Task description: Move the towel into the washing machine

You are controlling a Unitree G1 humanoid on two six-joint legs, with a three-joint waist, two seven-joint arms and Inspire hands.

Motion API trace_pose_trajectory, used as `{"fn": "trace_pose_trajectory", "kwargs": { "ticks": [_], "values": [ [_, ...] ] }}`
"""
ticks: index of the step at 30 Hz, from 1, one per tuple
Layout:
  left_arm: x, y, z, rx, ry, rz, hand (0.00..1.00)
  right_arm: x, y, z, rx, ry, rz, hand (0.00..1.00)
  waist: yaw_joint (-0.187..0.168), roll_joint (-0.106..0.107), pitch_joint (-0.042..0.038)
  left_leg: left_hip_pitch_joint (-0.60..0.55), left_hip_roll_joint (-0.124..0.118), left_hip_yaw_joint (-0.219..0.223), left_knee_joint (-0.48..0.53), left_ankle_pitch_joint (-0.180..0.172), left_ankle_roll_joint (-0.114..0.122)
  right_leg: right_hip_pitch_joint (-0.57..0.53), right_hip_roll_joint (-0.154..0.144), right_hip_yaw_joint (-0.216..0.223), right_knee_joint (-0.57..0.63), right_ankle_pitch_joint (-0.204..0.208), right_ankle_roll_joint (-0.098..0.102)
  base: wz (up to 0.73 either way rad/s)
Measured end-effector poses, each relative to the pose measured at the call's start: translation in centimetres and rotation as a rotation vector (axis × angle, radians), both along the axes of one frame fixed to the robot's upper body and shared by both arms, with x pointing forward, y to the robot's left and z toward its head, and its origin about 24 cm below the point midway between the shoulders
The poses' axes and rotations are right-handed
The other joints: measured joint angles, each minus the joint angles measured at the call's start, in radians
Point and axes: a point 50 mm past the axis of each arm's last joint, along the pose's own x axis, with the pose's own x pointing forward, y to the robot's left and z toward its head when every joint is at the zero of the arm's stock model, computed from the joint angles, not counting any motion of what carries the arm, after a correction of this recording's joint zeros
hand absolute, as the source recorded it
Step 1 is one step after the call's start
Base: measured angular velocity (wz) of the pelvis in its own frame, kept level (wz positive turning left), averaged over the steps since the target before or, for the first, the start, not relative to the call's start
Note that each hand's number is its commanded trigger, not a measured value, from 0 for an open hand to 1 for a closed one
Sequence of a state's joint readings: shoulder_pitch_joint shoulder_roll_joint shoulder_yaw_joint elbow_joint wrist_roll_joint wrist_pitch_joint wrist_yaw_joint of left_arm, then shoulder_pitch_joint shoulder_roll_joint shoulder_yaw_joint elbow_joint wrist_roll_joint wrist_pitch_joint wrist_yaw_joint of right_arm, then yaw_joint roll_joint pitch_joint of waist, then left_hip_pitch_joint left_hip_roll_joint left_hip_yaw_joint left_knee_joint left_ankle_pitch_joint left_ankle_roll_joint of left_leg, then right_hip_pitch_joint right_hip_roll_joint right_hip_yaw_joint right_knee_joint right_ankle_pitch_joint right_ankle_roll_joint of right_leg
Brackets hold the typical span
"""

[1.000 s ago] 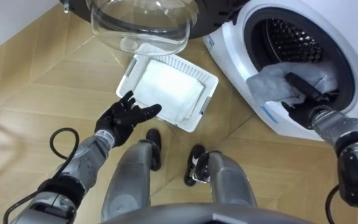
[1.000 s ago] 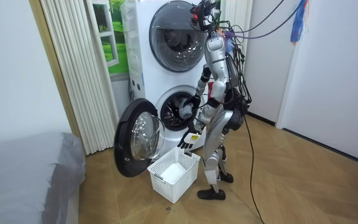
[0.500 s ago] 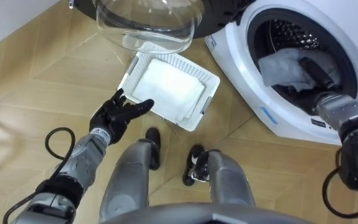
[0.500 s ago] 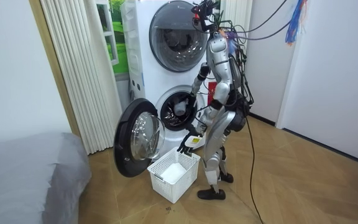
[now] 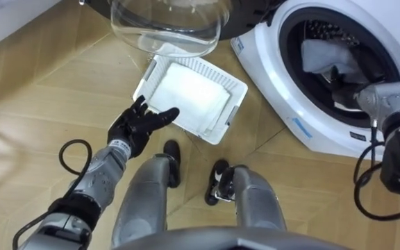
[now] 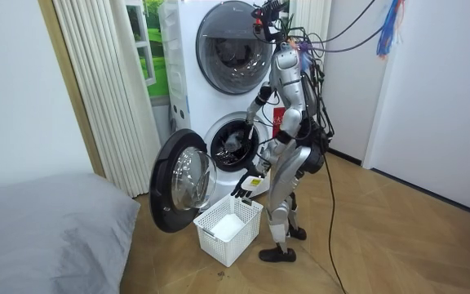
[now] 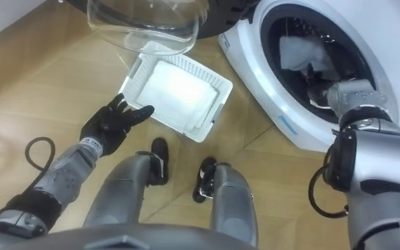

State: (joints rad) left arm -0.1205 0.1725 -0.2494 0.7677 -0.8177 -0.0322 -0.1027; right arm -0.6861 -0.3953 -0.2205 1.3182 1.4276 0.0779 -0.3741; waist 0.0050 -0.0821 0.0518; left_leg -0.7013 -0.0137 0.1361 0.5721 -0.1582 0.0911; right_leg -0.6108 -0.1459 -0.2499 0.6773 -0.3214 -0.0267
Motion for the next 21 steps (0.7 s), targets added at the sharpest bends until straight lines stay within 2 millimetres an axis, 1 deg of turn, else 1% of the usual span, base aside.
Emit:
{"fn": "trace_pose_trajectory", "kwargs": {
  "ticks": [3, 10, 13, 17, 18, 20, 21],
  "values": [
    [0.1, -0.2, 0.1, 0.001, -0.01, 0.015, 0.0, -0.1, -0.3, 0.1, -0.015, 0.017, -0.033, 0.0, 0.001, 0.011, 0.0, -0.001, 0.0, 0.003, -0.002, 0.0, 0.0, -0.001, -0.001, 0.001, 0.0, -0.001, 0.001, 0.0],
    [0.3, 0.1, 0.3, 0.025, -0.028, 0.041, 0.0, -0.4, -0.6, 0.1, -0.024, 0.045, -0.077, 0.0, 0.004, 0.012, -0.0006, 0.001, -0.001, 0.013, -0.005, 0.002, 0.003, 0.002, -0.005, -0.003, -0.001, -0.003, 0.003, 0.02],
    [0.3, 0.2, 0.3, 0.037, -0.026, 0.048, 0.0, -1.0, -0.9, -0.4, -0.027, 0.052, -0.103, 0.0, 0.017, 0.013, -0.0011, 0.015, -0.001, 0.018, -0.015, 0.003, 0.006, 0.015, -0.007, -0.003, -0.008, -0.002, 0.005, 0.0],
    [0.1, 0.4, 0.2, 0.054, -0.018, 0.05, 0.0, -2.5, -1.5, -1.6, -0.036, 0.074, -0.131, 0.0, 0.022, 0.024, -0.0075, 0.056, -0.002, 0.019, -0.041, 0.005, 0.01, 0.064, -0.004, -0.015, -0.043, 0.002, 0.012, 0.07],
    [0.0, 0.5, 0.1, 0.06, -0.017, 0.047, 0.0, -2.8, -1.5, -1.8, -0.034, 0.078, -0.134, 0.0, 0.023, 0.025, -0.0078, 0.066, -0.002, 0.019, -0.046, 0.005, 0.01, 0.075, -0.004, -0.016, -0.049, 0.003, 0.013, 0.0],
    [0.0, 0.7, 0.0, 0.078, -0.015, 0.039, 0.0, -3.6, -1.7, -2.6, -0.025, 0.094, -0.146, 0.0, 0.03, 0.03, -0.0105, 0.108, -0.005, 0.022, -0.069, 0.005, 0.01, 0.115, 0.0, -0.012, -0.074, 0.006, 0.017, -0.02],
    [0.0, 0.8, 0.0, 0.082, -0.012, 0.04, 0.0, -3.8, -1.7, -2.7, -0.024, 0.097, -0.147, 0.0, 0.03, 0.031, -0.0114, 0.116, -0.005, 0.023, -0.073, 0.005, 0.01, 0.124, 0.001, -0.009, -0.08, 0.007, 0.018, -0.06]
  ]
}}
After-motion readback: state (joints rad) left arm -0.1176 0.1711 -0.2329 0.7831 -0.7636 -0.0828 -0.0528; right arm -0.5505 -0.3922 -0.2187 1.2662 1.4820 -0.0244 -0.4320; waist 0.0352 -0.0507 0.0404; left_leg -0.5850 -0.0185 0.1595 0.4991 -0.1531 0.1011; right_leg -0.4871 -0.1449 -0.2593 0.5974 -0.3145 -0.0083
